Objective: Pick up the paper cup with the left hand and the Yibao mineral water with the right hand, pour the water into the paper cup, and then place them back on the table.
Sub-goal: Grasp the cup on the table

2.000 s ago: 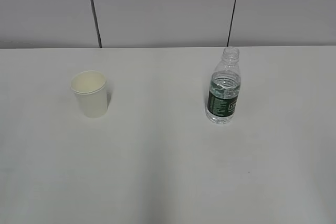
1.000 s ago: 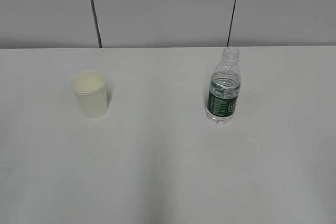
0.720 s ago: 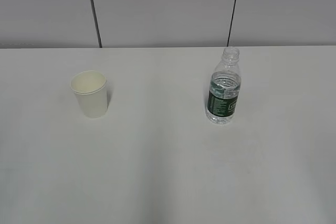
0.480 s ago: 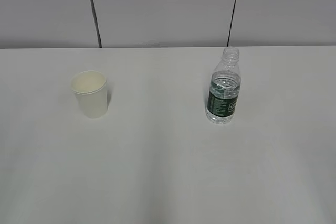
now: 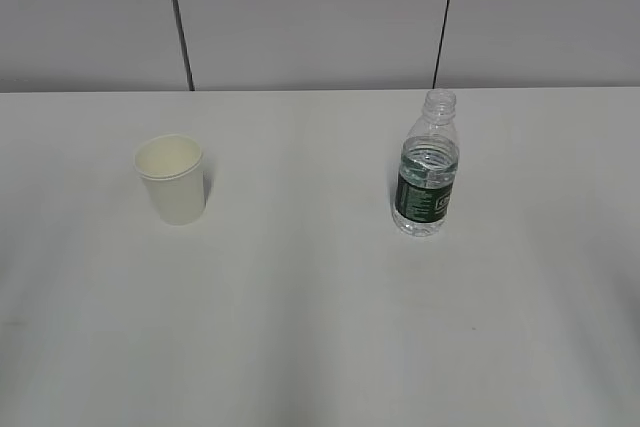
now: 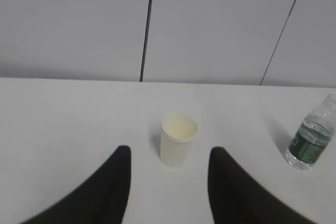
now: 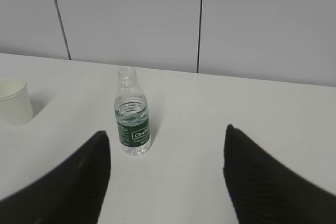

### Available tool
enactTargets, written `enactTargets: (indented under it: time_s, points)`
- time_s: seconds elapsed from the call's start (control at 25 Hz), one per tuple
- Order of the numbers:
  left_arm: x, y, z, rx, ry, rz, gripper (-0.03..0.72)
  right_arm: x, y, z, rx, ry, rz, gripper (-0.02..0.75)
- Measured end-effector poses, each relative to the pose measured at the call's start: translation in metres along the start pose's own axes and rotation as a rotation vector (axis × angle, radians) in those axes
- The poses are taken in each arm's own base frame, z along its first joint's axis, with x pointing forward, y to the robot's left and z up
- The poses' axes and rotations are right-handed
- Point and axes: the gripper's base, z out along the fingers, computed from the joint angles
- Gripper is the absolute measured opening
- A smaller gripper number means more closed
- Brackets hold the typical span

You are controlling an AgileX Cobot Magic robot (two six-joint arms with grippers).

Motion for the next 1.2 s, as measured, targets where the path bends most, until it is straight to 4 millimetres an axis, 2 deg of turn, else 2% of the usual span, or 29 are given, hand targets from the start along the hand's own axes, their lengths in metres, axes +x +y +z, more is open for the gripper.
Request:
enactTargets:
  time_s: [0.04, 0.12, 0.16, 0.24, 0.36, 0.6, 0.84, 0.88, 0.92, 1.04, 1.2]
  points:
    - [-0.004, 0.000, 0.005, -0.001, -0.015, 0.011, 0.308, -0.003, 0.000, 0.007, 0.005, -0.002, -0.009, 0.499]
    - [-0.010, 0.000, 0.014, -0.004, -0.047, 0.032, 0.308, -0.003, 0.000, 0.007, 0.005, -0.002, -0.009, 0.499]
    - [-0.014, 0.000, 0.017, -0.005, -0.072, 0.039, 0.308, -0.009, -0.001, 0.018, 0.014, -0.022, -0.031, 0.499]
    - [-0.020, 0.001, 0.025, -0.009, -0.112, 0.045, 0.308, -0.013, -0.001, 0.024, 0.015, -0.049, -0.037, 0.499]
    - [-0.024, 0.002, 0.039, -0.015, -0.152, 0.047, 0.308, -0.017, -0.001, 0.031, 0.014, -0.071, -0.042, 0.499]
    - [-0.003, 0.007, 0.074, -0.033, -0.095, 0.044, 0.308, -0.018, 0.000, 0.046, 0.011, -0.053, -0.046, 0.499]
    - [0.014, 0.012, 0.097, -0.047, -0.076, 0.003, 0.307, -0.006, 0.001, 0.062, 0.002, -0.078, -0.051, 0.499]
    - [0.016, 0.012, 0.101, -0.049, -0.074, -0.014, 0.307, -0.001, 0.001, 0.067, 0.000, -0.076, -0.049, 0.499]
    - [0.019, 0.013, 0.104, -0.053, -0.061, -0.025, 0.307, 0.013, 0.002, 0.074, -0.007, -0.032, -0.026, 0.499]
    - [0.025, 0.015, 0.114, -0.061, -0.025, -0.035, 0.307, 0.016, 0.003, 0.078, -0.012, -0.109, 0.004, 0.499]
    - [0.028, 0.016, 0.122, -0.069, -0.013, -0.035, 0.307, 0.028, 0.003, 0.086, -0.013, -0.097, 0.022, 0.499]
